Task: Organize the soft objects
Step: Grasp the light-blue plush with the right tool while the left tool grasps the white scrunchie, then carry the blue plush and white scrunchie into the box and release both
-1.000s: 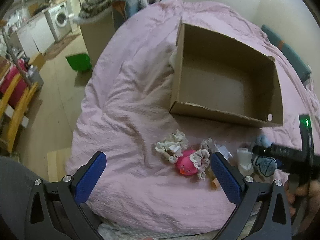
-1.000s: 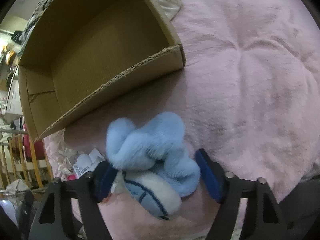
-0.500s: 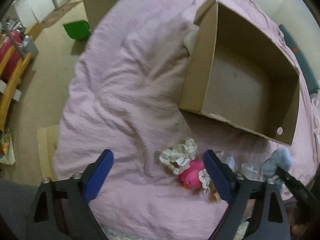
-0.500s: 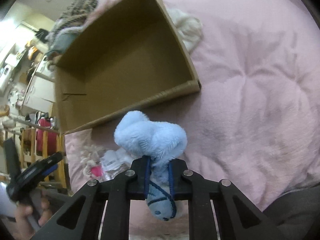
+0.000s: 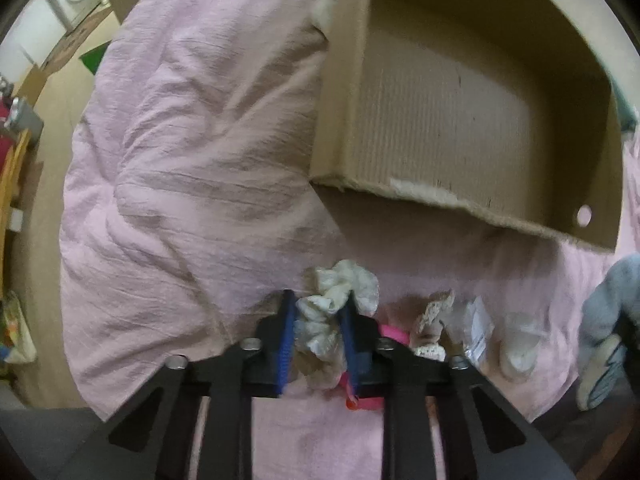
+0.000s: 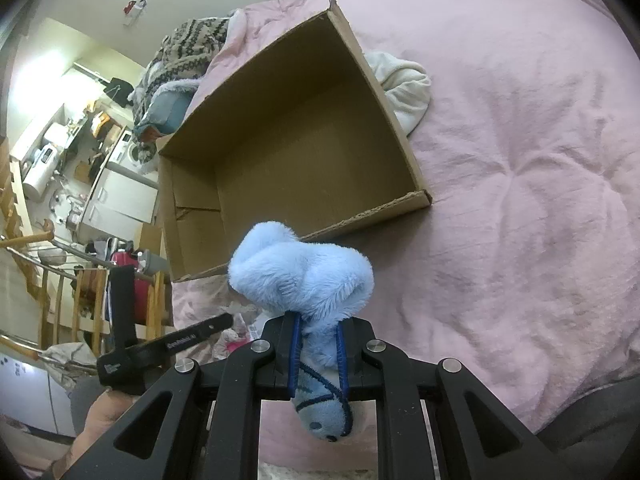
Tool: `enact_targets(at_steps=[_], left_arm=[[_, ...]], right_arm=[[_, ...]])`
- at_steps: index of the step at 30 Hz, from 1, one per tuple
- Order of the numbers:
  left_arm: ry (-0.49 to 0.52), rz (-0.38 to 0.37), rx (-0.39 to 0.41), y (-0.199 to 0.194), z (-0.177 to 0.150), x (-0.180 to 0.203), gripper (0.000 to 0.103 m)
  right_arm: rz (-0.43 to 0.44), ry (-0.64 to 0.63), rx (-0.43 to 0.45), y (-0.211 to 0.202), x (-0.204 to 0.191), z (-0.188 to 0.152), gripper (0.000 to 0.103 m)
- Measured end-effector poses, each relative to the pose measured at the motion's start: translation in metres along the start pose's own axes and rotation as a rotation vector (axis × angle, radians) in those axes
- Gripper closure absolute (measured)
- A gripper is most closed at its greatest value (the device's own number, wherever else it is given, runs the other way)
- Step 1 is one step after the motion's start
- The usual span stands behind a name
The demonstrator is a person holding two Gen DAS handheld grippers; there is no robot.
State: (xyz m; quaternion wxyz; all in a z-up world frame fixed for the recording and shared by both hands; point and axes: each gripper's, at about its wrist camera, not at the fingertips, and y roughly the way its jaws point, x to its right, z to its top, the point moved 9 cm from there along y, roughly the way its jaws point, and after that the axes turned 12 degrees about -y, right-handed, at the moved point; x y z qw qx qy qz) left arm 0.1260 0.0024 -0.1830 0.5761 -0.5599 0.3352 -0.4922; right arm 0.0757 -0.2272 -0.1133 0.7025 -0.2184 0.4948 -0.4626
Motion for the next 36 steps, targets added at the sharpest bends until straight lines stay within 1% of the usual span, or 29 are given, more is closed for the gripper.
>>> enact_targets(at_steps=[2,5,8,12,15,20,22,25,30,36], left_arm=[[-0.010,-0.040,0.025,-0.012,0.002,0.002,0.091],[-0.028,-0.067,0.074,-0.030,0.004,0.000,0.092],[-0.061,-0.101,0.093,-0.045,-0.001,-0.006,0.092],[-0.071,-0.128,0.154,-0.074,-0.006,-0.012,0.092],[-0.067,-0.137,0.212,-0.090,-0.008,-0.013,0.092],[-0.055,-0.141,0.271,-0.112,0.005,-0.007,0.092],[-0.045,-0.143,0.291,-0.120,0.008,0.000,0.092],[-0.028,-0.154,0.325,-0.135,0.018,0.008,0.092],[0.030,-0.145,0.379,-0.150,0.044,0.030,0.092],[0.072,-0.131,0.410,-0.149,0.070,0.051,0.092]], right_arm=[[-0.003,-0.005,-0.004,0.002,-0.003,-0.001,0.087],[-0.001,-0.011,-0.007,0.003,-0.004,-0.003,0.087],[0.001,-0.020,-0.005,0.003,-0.006,-0.003,0.087],[0.020,-0.027,0.004,0.002,-0.009,-0.003,0.087],[0.029,-0.042,0.021,-0.002,-0.012,-0.001,0.087],[0.040,-0.072,0.043,-0.011,-0.021,0.005,0.087],[0.053,-0.082,0.066,-0.017,-0.026,0.011,0.087],[0.048,-0.094,0.100,-0.025,-0.029,0.026,0.087],[0.025,-0.127,0.146,-0.031,-0.028,0.056,0.087],[-0.025,-0.150,0.179,-0.024,-0.017,0.091,0.087]])
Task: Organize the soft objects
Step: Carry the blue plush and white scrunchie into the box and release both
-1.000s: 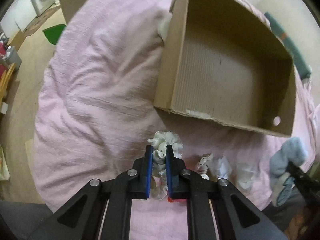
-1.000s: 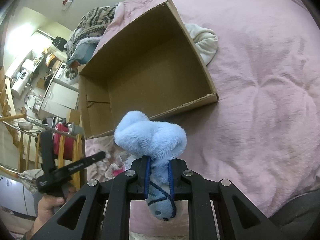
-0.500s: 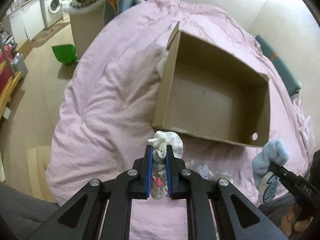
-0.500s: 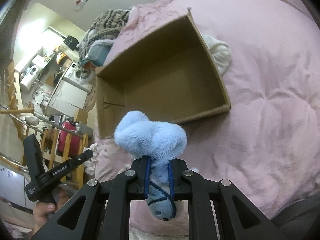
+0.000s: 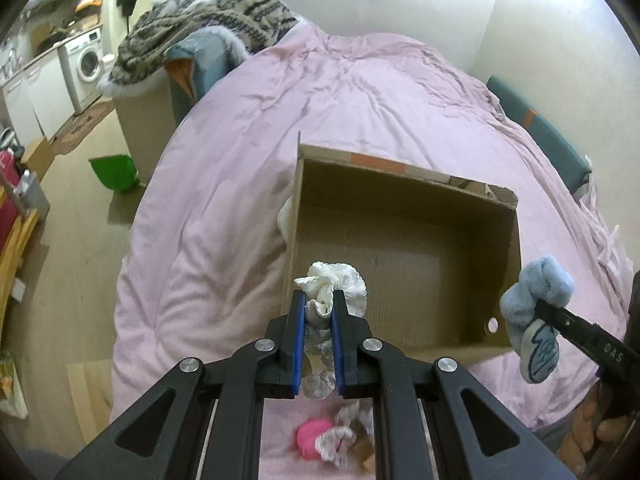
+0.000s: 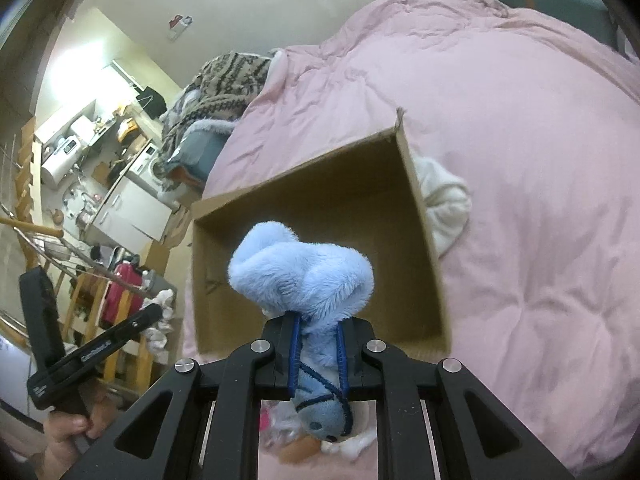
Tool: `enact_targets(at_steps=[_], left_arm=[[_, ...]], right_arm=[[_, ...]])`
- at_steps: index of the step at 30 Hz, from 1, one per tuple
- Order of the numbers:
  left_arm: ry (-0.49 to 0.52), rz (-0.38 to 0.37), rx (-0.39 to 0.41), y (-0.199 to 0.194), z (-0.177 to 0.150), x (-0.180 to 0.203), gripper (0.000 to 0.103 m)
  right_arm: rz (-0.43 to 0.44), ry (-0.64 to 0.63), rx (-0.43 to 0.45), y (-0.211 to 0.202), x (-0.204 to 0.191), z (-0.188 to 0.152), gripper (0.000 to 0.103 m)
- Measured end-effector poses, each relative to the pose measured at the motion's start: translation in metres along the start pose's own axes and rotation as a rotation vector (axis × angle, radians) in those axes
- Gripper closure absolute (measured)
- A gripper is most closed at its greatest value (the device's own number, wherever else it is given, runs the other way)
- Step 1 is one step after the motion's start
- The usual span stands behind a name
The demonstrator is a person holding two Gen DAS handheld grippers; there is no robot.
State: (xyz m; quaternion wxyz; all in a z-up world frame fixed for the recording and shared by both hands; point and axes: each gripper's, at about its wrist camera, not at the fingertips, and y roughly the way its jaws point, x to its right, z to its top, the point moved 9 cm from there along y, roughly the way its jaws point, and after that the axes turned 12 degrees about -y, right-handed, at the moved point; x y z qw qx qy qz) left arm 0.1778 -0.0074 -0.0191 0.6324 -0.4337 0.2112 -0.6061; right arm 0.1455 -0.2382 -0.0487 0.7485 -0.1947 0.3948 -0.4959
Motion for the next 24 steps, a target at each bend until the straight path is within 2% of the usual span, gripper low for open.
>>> enact_targets(at_steps=[4,11,24], left_arm=[[0.029,0.006,0.005,0.018,0.004,0.011,0.092],[0.079,0.015,0.005,0.050,-0.009,0.018,0.092],[0.053,0.005,0.000,0.066,-0.016,0.013,0.092]], right_arm=[[-0.037,-0.025,-0.003,0.016,0.009,0.010,0.087],[-0.053,-0.006,-0.045,0.042,0.018,-0.002,0.087],[-0.082,-0.077,-0.092,0.060,0.007,-0.013,0.086]])
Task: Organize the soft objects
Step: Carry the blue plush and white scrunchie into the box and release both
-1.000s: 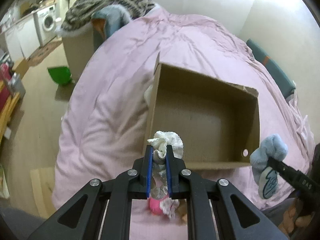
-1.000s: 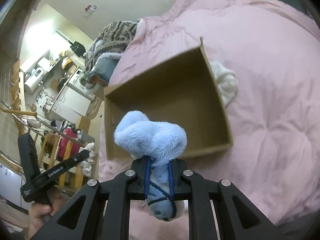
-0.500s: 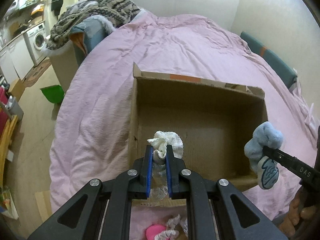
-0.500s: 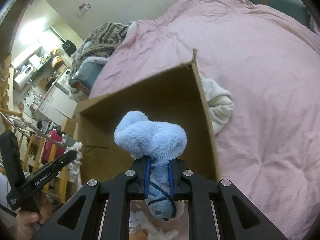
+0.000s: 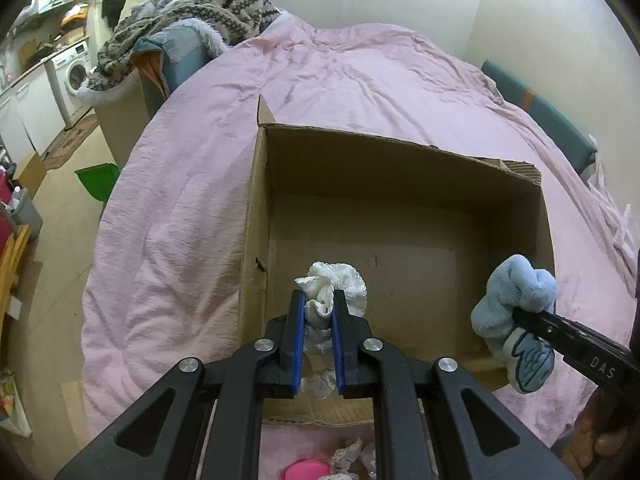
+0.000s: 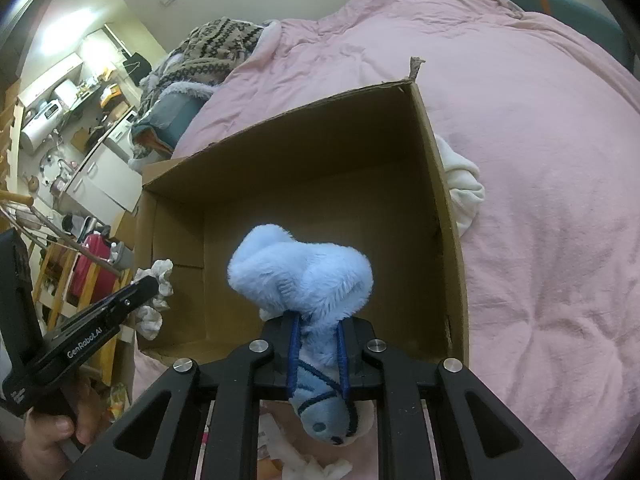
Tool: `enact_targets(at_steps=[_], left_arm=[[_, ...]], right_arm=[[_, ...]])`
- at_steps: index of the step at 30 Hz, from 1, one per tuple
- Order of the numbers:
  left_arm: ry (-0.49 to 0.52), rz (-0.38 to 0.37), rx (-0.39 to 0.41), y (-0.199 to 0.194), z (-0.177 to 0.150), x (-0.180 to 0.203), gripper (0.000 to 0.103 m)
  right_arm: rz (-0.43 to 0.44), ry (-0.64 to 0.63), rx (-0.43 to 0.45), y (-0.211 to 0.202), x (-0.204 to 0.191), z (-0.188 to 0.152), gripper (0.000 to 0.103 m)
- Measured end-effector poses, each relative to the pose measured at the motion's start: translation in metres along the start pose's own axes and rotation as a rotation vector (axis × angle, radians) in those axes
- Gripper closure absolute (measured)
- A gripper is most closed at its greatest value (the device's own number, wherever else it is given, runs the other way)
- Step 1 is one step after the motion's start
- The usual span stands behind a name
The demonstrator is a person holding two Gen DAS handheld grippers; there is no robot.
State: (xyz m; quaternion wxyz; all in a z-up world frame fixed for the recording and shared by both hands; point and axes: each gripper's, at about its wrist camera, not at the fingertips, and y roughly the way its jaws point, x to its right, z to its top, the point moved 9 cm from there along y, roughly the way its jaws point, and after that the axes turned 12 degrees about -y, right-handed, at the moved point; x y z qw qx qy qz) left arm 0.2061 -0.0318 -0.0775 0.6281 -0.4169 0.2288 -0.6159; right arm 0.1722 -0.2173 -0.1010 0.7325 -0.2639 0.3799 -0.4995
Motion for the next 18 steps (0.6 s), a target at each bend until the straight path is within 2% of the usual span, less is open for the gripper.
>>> enact_targets(at_steps=[10,18], left_arm=[[0.019,-0.006,0.010,0.0021,-0.0019,0.0040,0.091],[0.010,-0.006,0.014,0.0019,-0.0025,0.0034,0.090]], right_arm=[[0.011,-0.015,-0.012,0.0034,-0.0057,-0.0020,0.085],[0.013,-0.013,-0.013,0.0044,-0.0056,-0.0024,0.076]])
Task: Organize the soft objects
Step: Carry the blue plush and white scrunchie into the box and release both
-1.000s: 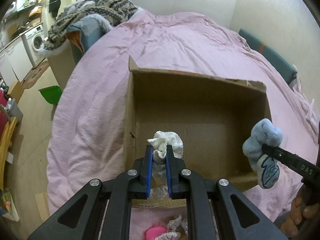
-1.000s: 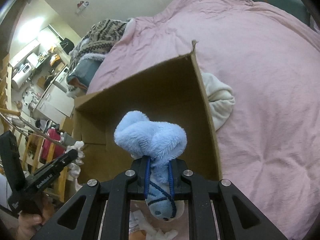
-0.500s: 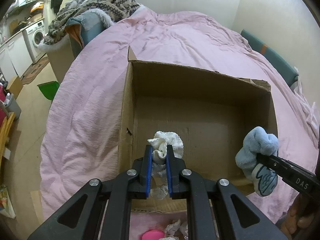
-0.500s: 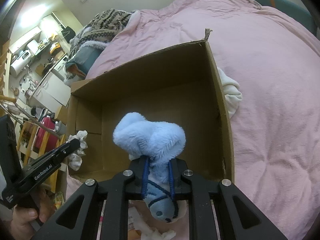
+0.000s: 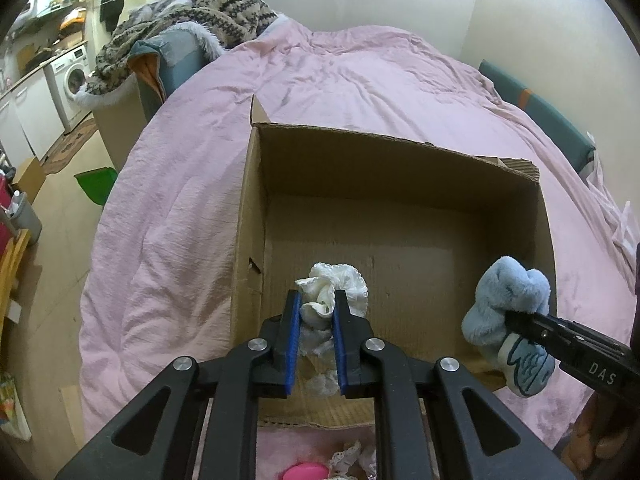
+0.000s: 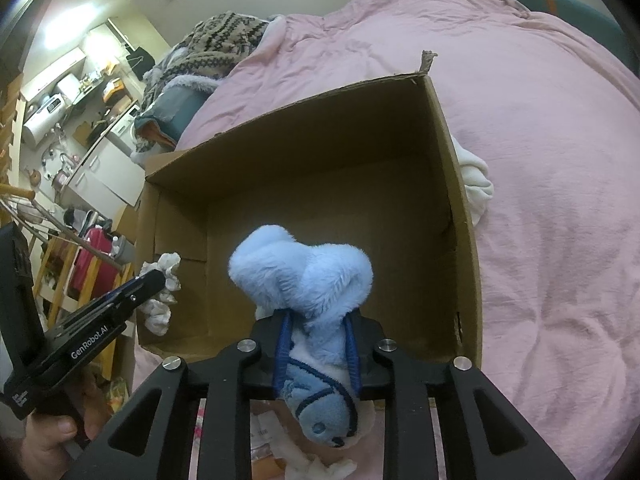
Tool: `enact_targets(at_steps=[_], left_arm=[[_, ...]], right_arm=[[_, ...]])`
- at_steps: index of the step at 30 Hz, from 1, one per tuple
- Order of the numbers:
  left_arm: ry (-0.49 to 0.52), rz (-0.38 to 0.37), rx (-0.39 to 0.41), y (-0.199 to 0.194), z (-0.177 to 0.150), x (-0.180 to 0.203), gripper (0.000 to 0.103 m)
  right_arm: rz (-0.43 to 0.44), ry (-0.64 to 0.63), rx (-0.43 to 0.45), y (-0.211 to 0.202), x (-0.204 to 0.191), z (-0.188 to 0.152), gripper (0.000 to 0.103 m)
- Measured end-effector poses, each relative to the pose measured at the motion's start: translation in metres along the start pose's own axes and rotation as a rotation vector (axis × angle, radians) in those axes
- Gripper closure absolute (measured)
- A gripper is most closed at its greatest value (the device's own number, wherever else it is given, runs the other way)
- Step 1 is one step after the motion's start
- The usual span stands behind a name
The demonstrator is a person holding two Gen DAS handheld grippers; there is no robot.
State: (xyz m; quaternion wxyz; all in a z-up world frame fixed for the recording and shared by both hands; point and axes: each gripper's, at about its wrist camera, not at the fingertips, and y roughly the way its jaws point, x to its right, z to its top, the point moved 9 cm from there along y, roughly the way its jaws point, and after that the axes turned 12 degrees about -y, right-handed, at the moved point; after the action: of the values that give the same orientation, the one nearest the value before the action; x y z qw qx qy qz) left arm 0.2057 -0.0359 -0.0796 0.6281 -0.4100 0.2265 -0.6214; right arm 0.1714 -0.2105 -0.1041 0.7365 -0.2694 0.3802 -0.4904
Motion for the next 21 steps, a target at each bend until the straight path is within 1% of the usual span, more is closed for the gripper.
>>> enact_targets(at_steps=[5,7,9,10,11,12,13,14,16,21], left_arm=[[0.013,-0.005,0.006,-0.001,0.001,0.003,0.087],[0.018,-0.009,0.009,-0.001,0.000,0.004,0.087],[0.022,-0.012,0.006,-0.002,0.000,0.005,0.085],[0.023,-0.012,0.004,-0.002,-0.001,0.005,0.079],[0.023,-0.010,0.003,-0.002,-0.001,0.005,0.068],[0.019,-0.008,0.004,-0.003,0.000,0.006,0.059],[0.015,-0.006,0.013,-0.005,0.000,0.005,0.039],[0.012,-0.005,0.025,-0.007,0.001,0.005,0.029],[0.010,-0.006,0.050,-0.012,0.003,0.006,0.029],[0.022,0.009,0.051,-0.015,0.003,0.003,0.029]], right_arm=[[-0.002,0.000,0.000,-0.001,0.000,0.000,0.074],[-0.004,-0.001,0.001,-0.001,0.001,0.000,0.068],[-0.005,0.003,0.007,-0.001,0.001,0.001,0.041],[-0.009,0.009,0.021,-0.003,0.002,0.002,0.027],[-0.020,0.012,0.041,-0.006,0.003,0.004,0.026],[-0.034,0.010,0.051,-0.008,0.004,0.005,0.026],[-0.039,0.007,0.051,-0.009,0.005,0.005,0.026],[-0.039,0.010,0.050,-0.009,0.006,0.006,0.026],[-0.033,0.024,0.052,-0.010,0.008,0.006,0.026],[-0.039,0.015,0.057,-0.012,0.007,0.007,0.026]])
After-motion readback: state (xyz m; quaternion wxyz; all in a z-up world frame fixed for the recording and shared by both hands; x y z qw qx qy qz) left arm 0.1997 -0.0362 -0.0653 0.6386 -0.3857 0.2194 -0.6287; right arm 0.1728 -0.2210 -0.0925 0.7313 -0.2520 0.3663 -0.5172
